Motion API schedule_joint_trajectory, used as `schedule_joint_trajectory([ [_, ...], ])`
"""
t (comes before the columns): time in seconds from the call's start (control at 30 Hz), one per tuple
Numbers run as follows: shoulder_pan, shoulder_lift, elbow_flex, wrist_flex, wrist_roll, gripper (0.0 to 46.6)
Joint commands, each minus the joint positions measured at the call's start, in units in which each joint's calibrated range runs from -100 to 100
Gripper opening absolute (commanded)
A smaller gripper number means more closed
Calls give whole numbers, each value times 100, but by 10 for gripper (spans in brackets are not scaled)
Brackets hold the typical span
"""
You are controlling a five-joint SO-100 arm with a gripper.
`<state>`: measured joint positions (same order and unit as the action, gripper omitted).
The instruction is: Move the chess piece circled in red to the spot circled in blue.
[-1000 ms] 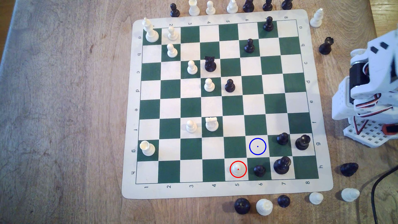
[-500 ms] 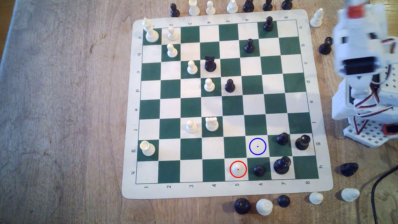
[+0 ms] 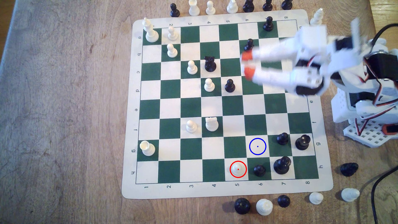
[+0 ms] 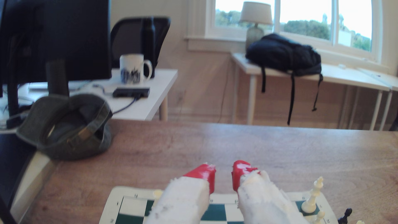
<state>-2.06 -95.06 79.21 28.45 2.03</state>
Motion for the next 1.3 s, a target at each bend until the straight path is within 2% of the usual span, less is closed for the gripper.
schedule_joint_trajectory([
  [0.0,-673,193,-1122,1455,117,59],
  [0.17,-1401,1407,-1856,2241,39,60],
  [0.23,-1565,1772,-1965,2291,34,65],
  [0.33,-1753,2511,-2201,2438,10,96],
  [0.47,-1925,3546,-2636,2585,10,90],
  [0.6,-1987,4353,-2971,2708,10,91],
  [0.67,-2081,4998,-3270,2774,-24,130],
  [0.73,-2120,5321,-3470,2823,-49,148],
  [0.9,-2152,6237,-4032,2831,-49,130],
  [1.27,-2105,7316,-4639,2954,-59,130],
])
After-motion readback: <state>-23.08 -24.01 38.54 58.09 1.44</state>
